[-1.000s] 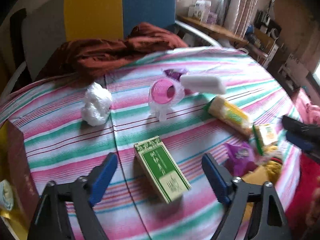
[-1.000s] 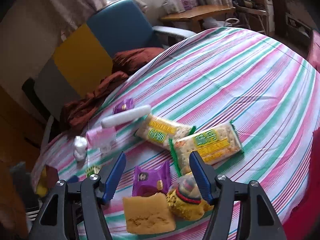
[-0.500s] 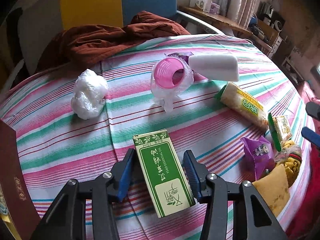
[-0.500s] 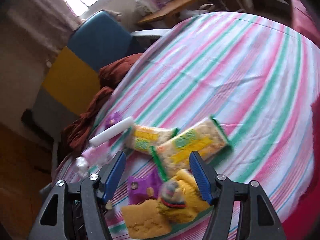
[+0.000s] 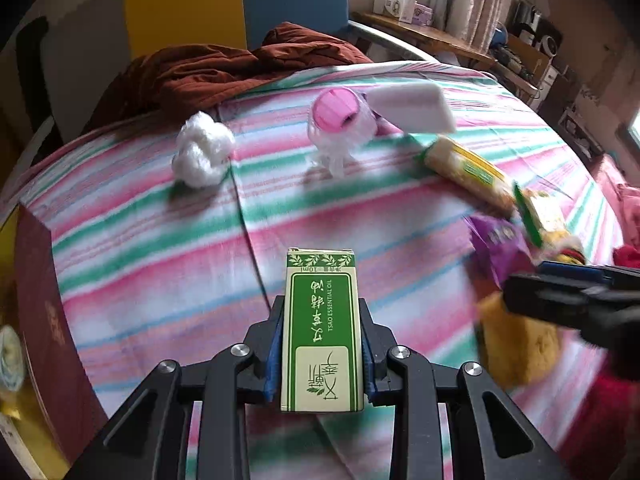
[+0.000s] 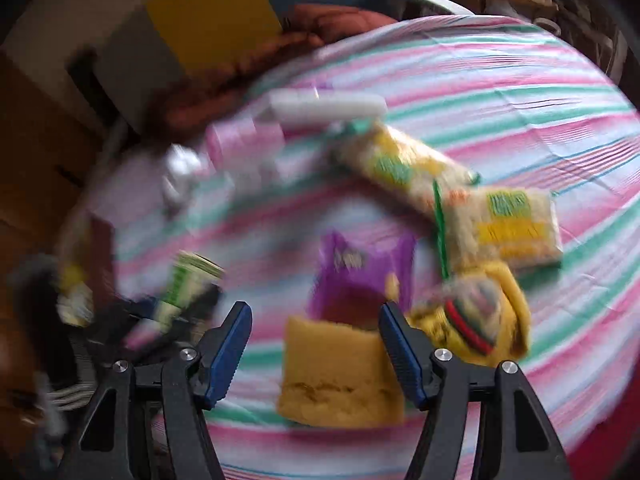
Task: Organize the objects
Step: 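Grasp the green box with the left gripper while the right grasps a yellow sponge, then carry the green box and sponge to the gold tray and release them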
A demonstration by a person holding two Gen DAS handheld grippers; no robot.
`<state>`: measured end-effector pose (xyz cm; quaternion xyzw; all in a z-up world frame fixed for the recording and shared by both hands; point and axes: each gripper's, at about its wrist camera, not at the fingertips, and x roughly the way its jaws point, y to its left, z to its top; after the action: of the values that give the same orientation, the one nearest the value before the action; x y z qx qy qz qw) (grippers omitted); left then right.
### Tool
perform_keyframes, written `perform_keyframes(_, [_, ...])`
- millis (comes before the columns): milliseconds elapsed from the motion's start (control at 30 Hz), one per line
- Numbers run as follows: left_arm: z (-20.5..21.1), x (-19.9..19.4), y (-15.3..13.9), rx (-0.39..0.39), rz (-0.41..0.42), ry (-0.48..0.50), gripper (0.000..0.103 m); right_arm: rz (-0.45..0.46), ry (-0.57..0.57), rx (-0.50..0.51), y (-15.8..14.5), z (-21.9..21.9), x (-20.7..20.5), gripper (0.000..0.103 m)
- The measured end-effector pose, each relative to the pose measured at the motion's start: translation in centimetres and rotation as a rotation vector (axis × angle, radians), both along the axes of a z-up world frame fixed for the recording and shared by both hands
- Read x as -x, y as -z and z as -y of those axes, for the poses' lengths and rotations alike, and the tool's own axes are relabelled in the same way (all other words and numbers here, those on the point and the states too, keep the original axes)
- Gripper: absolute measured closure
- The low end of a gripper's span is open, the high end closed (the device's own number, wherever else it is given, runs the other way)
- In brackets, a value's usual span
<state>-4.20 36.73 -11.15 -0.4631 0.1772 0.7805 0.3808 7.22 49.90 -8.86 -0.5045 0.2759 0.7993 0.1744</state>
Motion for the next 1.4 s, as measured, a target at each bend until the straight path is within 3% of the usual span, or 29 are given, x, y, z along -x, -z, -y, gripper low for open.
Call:
perform_keyframes(133, [1.7, -2.1, -0.1, -0.01, -0.001, 0.031, 0.072, 0.04, -0.011, -0.038, -0.1, 1.5, -0.8, 0.031])
perform_keyframes(367, [4.8, -4.4, -0.2, -0.029, -0.002, 0.069, 0.072, 0.112, 0.009, -0.053, 0.1, 2.6, -2.3, 0.03])
perform_keyframes(533, [6.0, -5.0, -0.3, -0.055, 0.018, 0.073, 0.072, 0.187, -0.037, -0.113, 1.1, 3.5, -1.2, 0.03])
perform_keyframes(667, [7.2, -5.5, -0.6, -0.095, 0.031, 0.09, 0.072, 0.187, -0.032, -0.152, 1.0, 3.9, -1.4, 0.039])
perform_keyframes(767, [8.2, -5.6, -1.2, -0.14, 0.045, 0.095, 0.072, 0.161, -0.02, -0.157, 0.6, 3.9, -1.8, 0.043])
perform_keyframes(1033, [11.8, -5.5, -5.2, -0.249, 0.03, 0.061, 0.072, -0.039, -0.074, -0.108, -2.8, 6.2, -1.3, 0.043])
perform_keyframes(1400, [21.8, -1.9, -9.1, -0.322, -0.043, -0.193, 0.072, -0.196, -0.299, -0.07, -6.2, 14.8, 3.9, 0.043])
